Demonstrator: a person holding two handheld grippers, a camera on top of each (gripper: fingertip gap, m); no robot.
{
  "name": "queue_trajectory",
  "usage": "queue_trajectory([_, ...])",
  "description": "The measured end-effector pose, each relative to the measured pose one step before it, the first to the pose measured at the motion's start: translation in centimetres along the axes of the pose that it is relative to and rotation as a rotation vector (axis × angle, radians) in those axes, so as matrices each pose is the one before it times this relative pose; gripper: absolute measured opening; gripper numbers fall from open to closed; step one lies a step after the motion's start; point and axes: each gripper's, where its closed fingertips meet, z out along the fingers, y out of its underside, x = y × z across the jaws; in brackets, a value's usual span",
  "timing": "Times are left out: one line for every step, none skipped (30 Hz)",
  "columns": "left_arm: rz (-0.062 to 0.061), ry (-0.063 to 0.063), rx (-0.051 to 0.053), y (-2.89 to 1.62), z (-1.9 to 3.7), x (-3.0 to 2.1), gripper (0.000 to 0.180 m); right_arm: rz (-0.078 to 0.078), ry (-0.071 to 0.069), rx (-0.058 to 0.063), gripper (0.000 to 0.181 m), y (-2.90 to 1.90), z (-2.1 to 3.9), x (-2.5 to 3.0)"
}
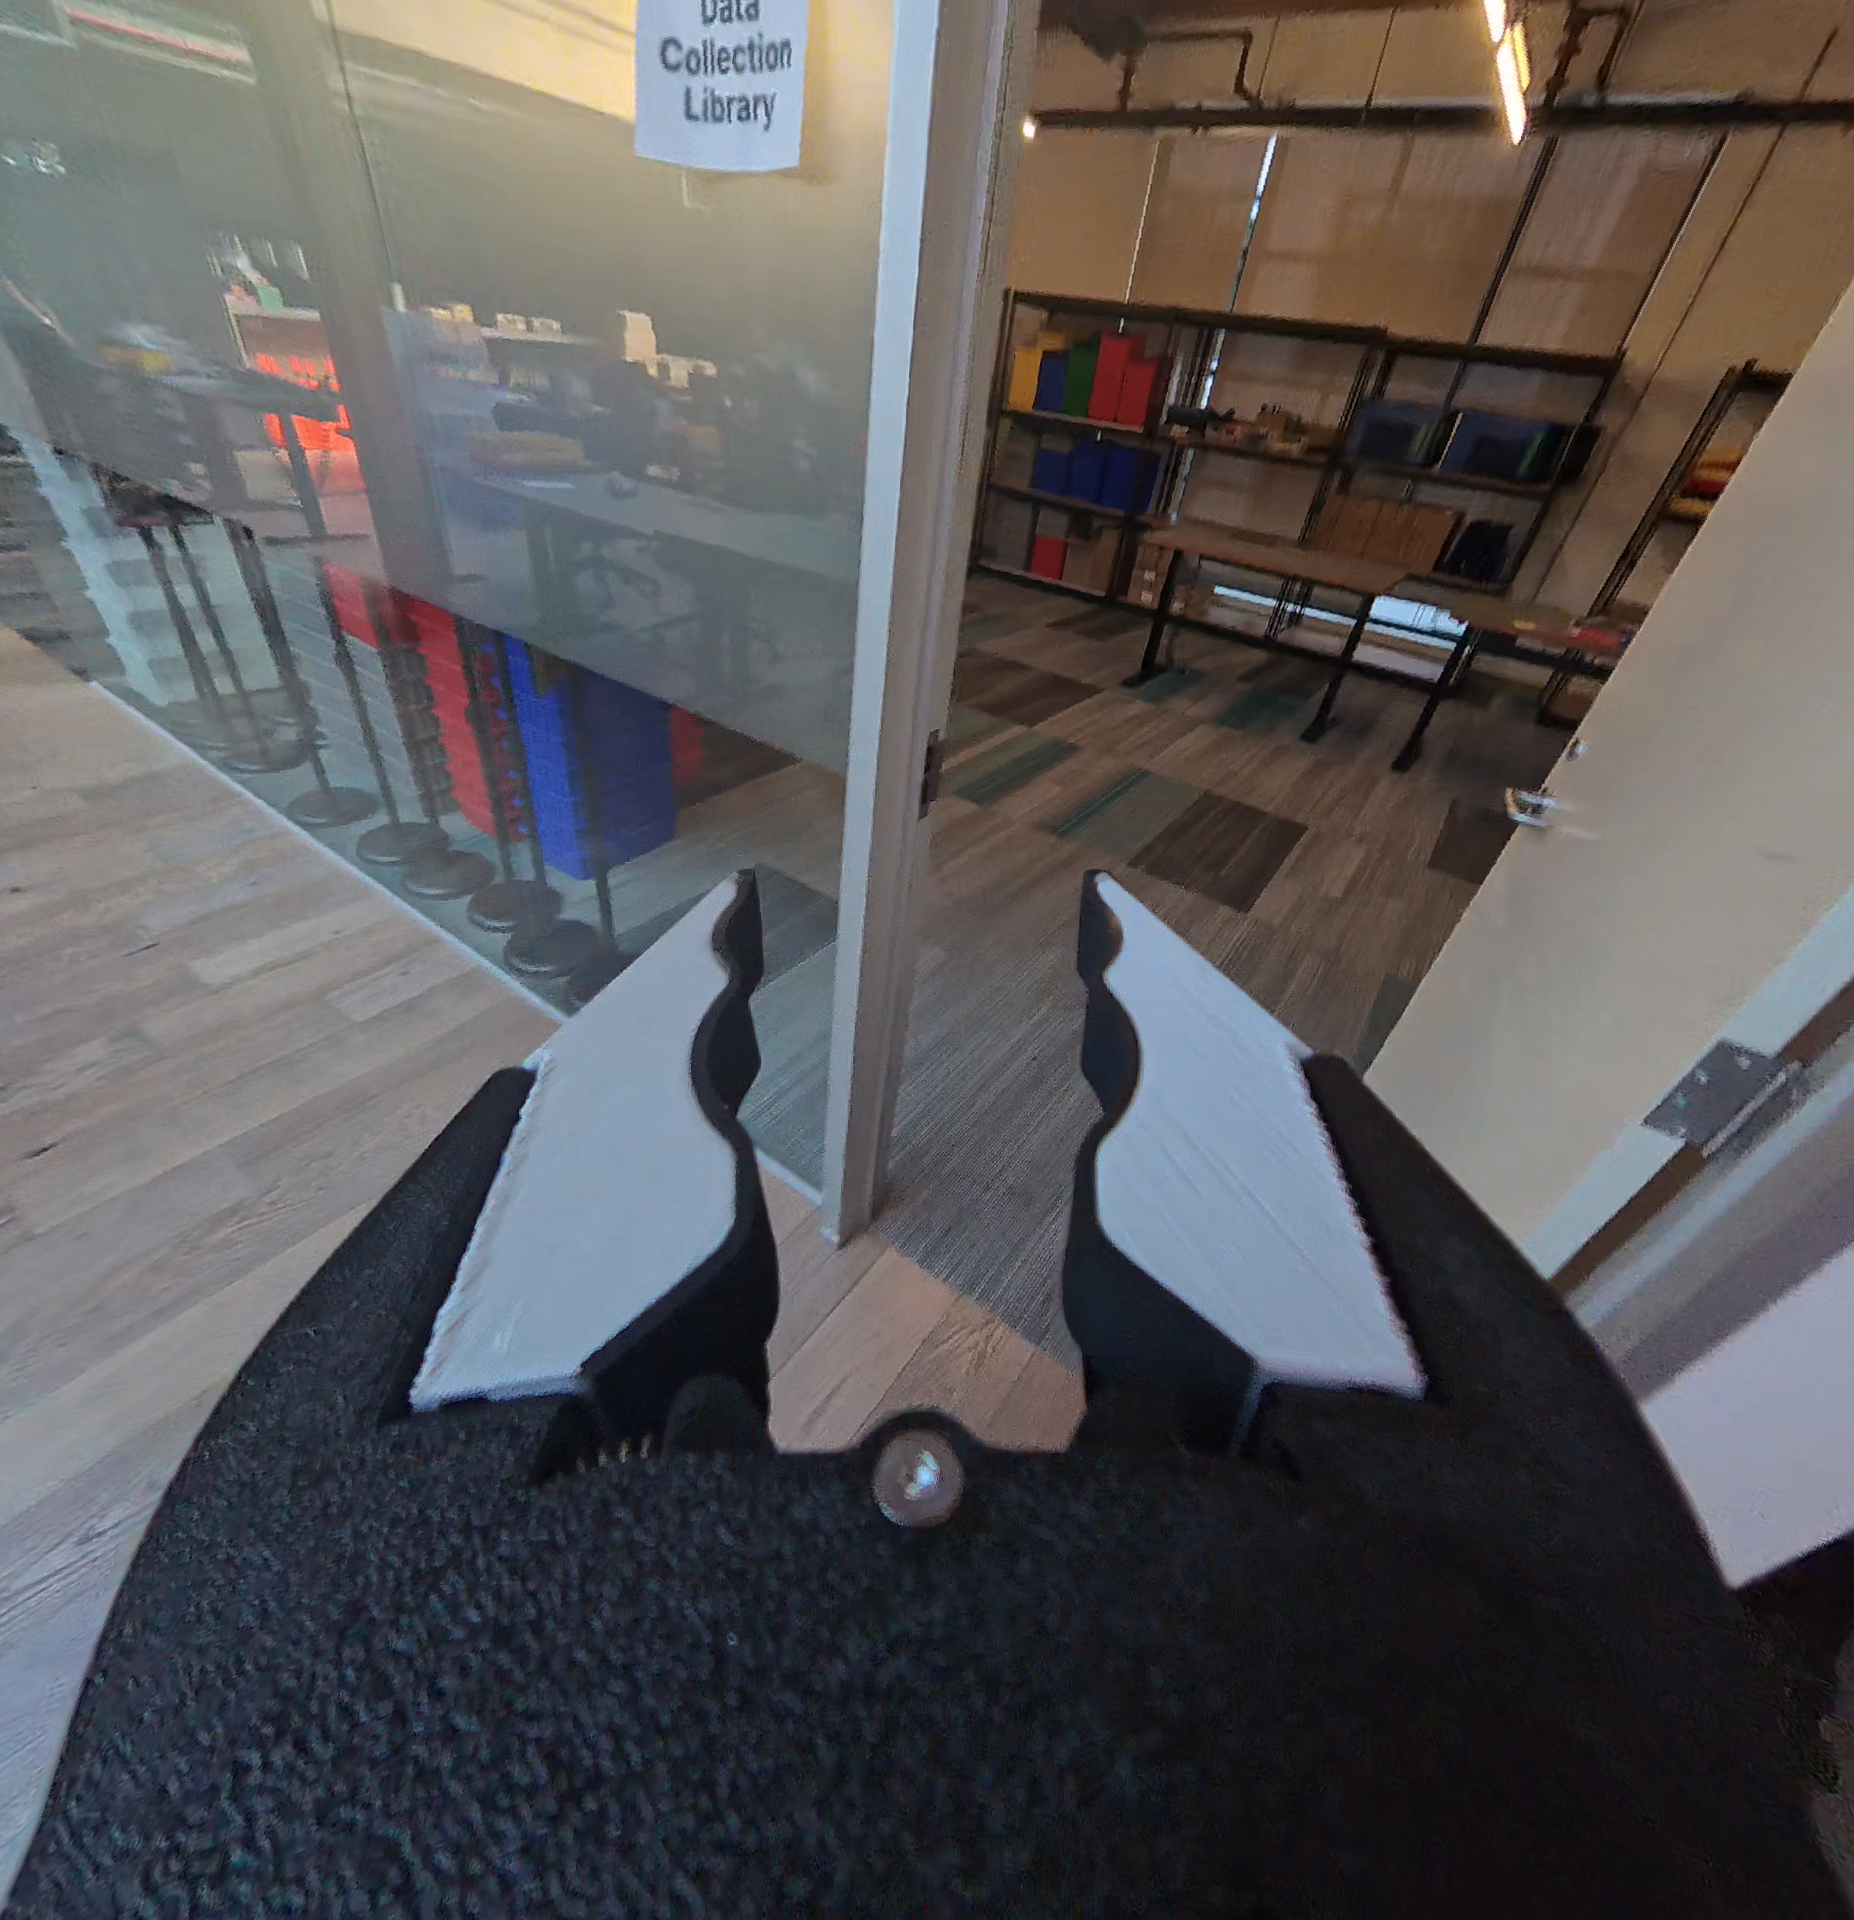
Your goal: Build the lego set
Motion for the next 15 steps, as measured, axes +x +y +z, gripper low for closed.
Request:
queue_trajectory([0.0088,-0.0111,0.0160,-1.099,3.954,-2.245,0.056,-0.0267,0.0108,0.0227,0.059,0.911,2.686,1.590])
queue_trajectory([-0.0003,-0.0062,0.0131,-1.263,4.064,-2.137,0.056,-0.0167,0.0031,0.0109,0.060,1.201,2.528,1.401])
queue_trajectory([-0.0079,0.0025,0.0165,-1.541,4.120,-1.926,0.055,-0.0087,-0.0032,0.0067,0.060,1.320,2.348,1.281])
queue_trajectory([-0.0066,0.0107,0.0185,-1.736,4.188,-1.686,0.054,-0.0164,0.0049,-0.0097,0.060,1.565,2.238,1.393])
queue_trajectory([0.0014,0.0165,0.0140,-1.858,4.298,-1.355,0.053,-0.0217,0.0091,-0.0225,0.060,1.494,2.088,1.276])
queue_trajectory([0.0078,0.0184,0.0118,-1.966,4.252,-1.187,0.052,-0.0129,0.0079,-0.0239,0.060,1.582,1.906,1.485])
queue_trajectory([0.0093,0.0172,0.0165,-2.047,4.085,-1.186,0.051,0.0029,0.0071,-0.0293,0.060,1.602,1.817,1.617])
queue_trajectory([0.0083,0.0170,0.0193,-1.973,4.027,-1.180,0.051,0.0182,0.0014,-0.0353,0.060,1.645,1.829,1.634])
queue_trajectory([0.0071,0.0165,0.0159,-1.662,4.051,-1.253,0.051,0.0304,0.0007,-0.0344,0.060,1.648,1.755,1.887])
queue_trajectory([0.0050,0.0166,0.0113,-1.258,4.179,-1.229,0.052,0.0320,0.0083,-0.0308,0.060,1.595,1.826,2.229])
queue_trajectory([0.0027,0.0161,0.0090,-0.866,4.118,-1.253,0.054,0.0309,0.0119,-0.0321,0.060,1.638,1.956,2.491])
queue_trajectory([0.0040,0.0098,0.0099,-0.583,3.922,-1.365,0.056,0.0334,0.0090,-0.0244,0.060,1.525,2.331,2.498])
queue_trajectory([0.0093,-0.0007,0.0124,-0.326,3.822,-1.413,0.057,0.0322,0.0055,-0.0184,0.059,1.334,2.432,2.623])
queue_trajectory([0.0098,-0.0081,0.0111,-0.007,3.666,-1.385,0.057,0.0226,0.0038,-0.0215,0.059,1.200,2.744,2.646])
queue_trajectory([0.0002,-0.0115,0.0031,0.452,3.626,-1.221,0.057,0.0110,0.0041,-0.0167,0.059,0.827,3.120,2.473])
